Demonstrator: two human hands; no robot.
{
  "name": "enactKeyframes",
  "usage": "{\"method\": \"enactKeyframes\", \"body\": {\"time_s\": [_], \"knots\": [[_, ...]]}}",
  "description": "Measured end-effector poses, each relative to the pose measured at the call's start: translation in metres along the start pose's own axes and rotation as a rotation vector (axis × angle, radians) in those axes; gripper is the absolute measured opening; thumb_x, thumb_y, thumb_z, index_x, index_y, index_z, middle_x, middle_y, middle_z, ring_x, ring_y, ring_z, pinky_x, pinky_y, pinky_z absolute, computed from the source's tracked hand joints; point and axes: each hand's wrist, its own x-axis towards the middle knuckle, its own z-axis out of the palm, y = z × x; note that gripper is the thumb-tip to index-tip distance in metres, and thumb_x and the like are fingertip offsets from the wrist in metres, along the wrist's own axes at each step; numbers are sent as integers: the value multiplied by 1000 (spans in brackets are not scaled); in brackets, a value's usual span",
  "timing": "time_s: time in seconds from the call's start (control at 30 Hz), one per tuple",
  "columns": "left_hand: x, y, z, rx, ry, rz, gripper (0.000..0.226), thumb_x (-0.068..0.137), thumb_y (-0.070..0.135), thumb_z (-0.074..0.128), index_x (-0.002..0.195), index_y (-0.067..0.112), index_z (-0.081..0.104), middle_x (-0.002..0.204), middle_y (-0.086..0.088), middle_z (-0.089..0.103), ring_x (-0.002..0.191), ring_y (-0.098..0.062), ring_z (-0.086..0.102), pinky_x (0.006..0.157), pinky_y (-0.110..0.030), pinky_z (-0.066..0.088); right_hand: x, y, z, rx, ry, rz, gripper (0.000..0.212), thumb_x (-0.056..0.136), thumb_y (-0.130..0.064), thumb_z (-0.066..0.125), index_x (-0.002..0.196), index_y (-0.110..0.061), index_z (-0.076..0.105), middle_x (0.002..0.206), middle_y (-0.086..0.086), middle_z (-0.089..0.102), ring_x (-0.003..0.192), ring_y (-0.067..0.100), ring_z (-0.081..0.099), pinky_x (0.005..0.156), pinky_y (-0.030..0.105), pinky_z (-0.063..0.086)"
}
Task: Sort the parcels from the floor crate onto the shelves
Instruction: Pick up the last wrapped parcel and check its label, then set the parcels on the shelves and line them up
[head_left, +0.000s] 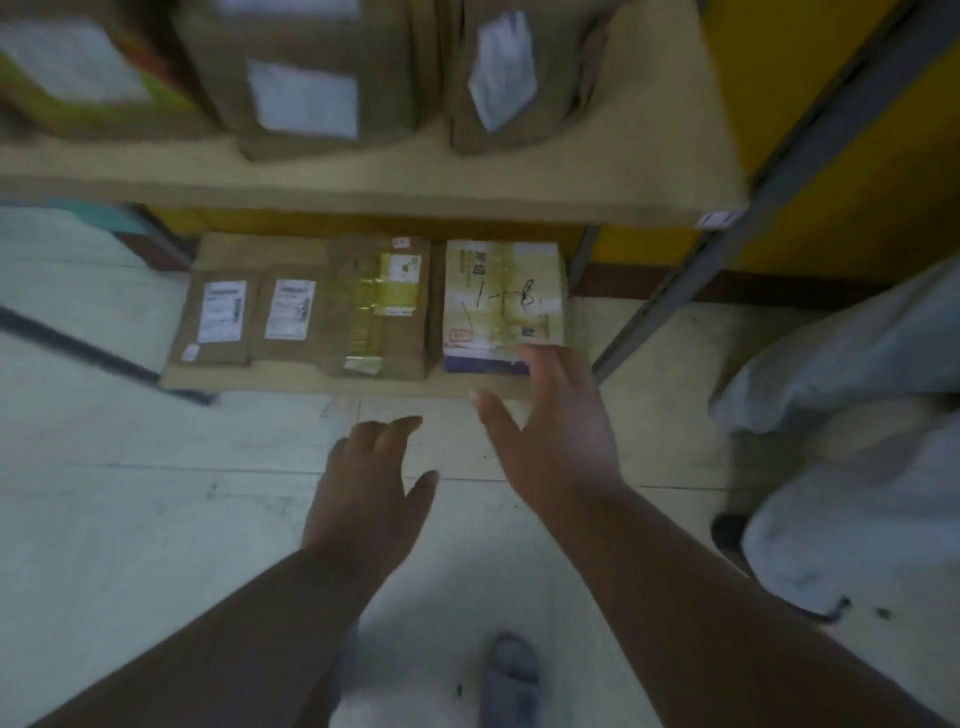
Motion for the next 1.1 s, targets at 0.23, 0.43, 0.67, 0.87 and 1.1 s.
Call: {"method": "enactKeyframes", "body": {"time_s": [0.23,0.43,0.67,0.87,1.1], "knots": [[-132,54,-133,-57,59,-45,62,90,44,61,146,31,37,141,0,50,130,-23,45,105,-41,43,-115,-107,-148,25,10,-211,58,92,-54,56,141,-24,47,138,-4,48,126,17,49,101,37,48],[-175,61,-251,-86,217,-35,61,88,42,65,143,28,43,136,0,55,124,-21,51,103,-36,44,-138,-212,-244,-62,72,-468,60,92,-54,53,144,-25,43,142,-2,45,132,20,41,110,39,38],[-197,18,-403,-193,466,44,47,86,38,68,130,28,57,113,3,67,97,-20,68,81,-30,53,-149,-377,-300,-52,277,-685,59,91,-53,60,141,-23,47,139,-1,47,128,19,46,107,36,40],[-203,-39,-521,-98,617,93,54,86,42,69,136,27,54,127,-1,64,114,-21,61,98,-37,49,-161,-507,-311,-9,357,-771,63,92,-56,58,145,-27,41,141,-3,44,133,18,42,110,37,38],[-192,-62,-622,-143,704,151,57,89,46,65,142,33,46,131,5,57,116,-16,58,99,-38,49,-140,-609,-341,-11,428,-795,61,91,-56,60,142,-29,42,139,-3,48,128,18,45,103,35,40]]}}
